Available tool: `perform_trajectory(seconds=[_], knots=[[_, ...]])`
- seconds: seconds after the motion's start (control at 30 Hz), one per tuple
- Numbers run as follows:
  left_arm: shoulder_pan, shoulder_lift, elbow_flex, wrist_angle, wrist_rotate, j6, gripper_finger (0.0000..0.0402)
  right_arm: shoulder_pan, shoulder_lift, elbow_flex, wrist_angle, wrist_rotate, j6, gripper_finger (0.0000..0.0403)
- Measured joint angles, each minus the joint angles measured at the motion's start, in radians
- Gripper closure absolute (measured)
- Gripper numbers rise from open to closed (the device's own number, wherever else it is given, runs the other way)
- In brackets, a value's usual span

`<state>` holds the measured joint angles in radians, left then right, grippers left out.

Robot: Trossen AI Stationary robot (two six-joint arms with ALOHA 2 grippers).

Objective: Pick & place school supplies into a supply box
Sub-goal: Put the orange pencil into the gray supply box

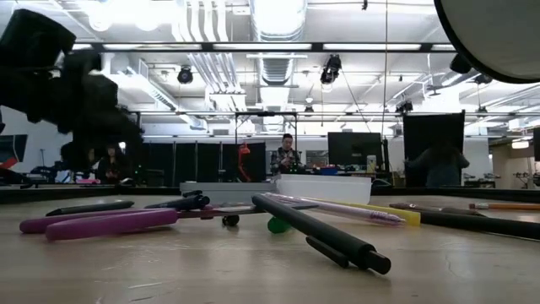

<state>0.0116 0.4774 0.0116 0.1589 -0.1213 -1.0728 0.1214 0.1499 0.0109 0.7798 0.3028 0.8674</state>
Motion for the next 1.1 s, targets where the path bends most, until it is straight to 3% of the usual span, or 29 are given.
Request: perform_trajectory(seconds=[0.07,0.1,0.27,0.4,0.73,0.8,0.9,1.0,1.1], knots=[[0.004,0.000,0.000,0.043,0.000,-0.246,0.0350,0.000,0.081,0.018,0.008,0.024,0.007,0.0394],[0.004,0.000,0.000,0.054,0.000,-0.297,0.0350,0.000,0.124,0.030,-0.001,0.045,0.012,0.0394],[0.004,0.000,0.000,0.061,-0.007,-0.164,0.0350,0.000,0.358,0.108,-0.029,0.161,0.033,0.0394],[0.004,0.000,0.000,0.071,-0.012,-0.166,0.0350,-0.002,0.495,0.183,-0.035,0.168,0.102,0.0394],[0.004,0.000,0.003,0.070,-0.030,-0.167,0.0350,-0.011,0.666,0.337,-0.343,0.159,0.099,0.0394],[0.005,0.000,0.003,0.070,-0.037,-0.167,0.0350,-0.022,0.679,0.387,-0.504,0.146,0.087,0.0393],[0.005,0.000,0.002,0.070,-0.050,-0.132,0.0350,-0.042,0.698,0.499,-0.897,0.145,0.126,0.0375],[0.005,0.000,0.002,0.069,-0.051,-0.127,0.0350,-0.062,0.725,0.625,-1.273,0.145,0.113,0.0340],[0.005,0.000,0.002,0.065,-0.068,-0.127,0.0350,-0.082,0.758,0.727,-1.541,0.146,0.079,0.0297]])
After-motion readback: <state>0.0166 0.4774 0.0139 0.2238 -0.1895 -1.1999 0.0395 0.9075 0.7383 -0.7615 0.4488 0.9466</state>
